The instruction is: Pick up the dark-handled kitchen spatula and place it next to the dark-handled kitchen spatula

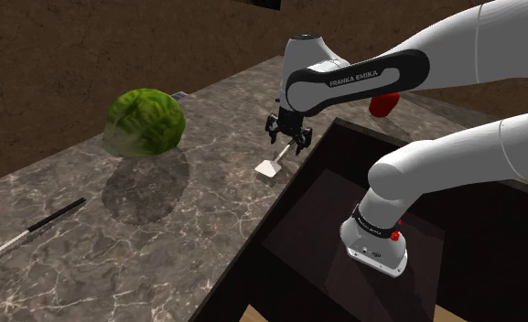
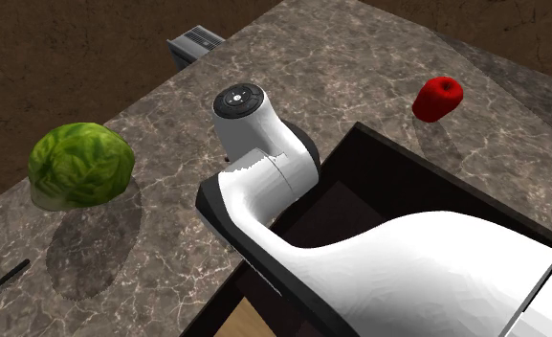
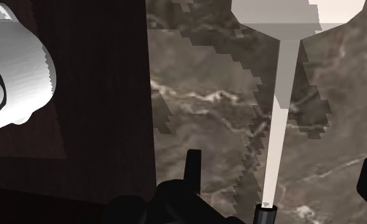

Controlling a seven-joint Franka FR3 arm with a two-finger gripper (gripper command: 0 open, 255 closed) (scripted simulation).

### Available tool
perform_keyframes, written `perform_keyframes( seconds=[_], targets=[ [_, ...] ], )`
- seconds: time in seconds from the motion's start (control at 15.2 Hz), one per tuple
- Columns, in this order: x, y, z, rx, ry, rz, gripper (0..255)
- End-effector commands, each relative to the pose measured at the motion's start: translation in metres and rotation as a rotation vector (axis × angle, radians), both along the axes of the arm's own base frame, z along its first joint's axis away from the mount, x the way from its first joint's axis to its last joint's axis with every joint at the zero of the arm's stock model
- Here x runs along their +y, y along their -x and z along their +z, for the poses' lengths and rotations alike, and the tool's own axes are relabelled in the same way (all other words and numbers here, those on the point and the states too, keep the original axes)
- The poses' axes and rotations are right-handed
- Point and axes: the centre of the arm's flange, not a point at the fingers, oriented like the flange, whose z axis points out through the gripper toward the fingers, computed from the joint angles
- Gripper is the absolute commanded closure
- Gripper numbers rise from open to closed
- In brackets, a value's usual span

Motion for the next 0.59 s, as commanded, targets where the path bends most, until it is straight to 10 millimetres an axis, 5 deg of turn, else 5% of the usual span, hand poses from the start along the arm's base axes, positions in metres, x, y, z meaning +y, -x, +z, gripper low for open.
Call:
perform_keyframes(
  seconds=[0.0,0.07,0.13,0.53],
  targets=[
    [0.0,0.0,0.0,0.0,0.0,0.0,0],
    [0.0,0.0,0.0,0.0,0.0,0.0,0],
    [0.0,0.0,0.0,0.0,0.0,0.0,255],
    [0.0,0.0,0.0,0.0,0.0,0.0,255]
  ],
)
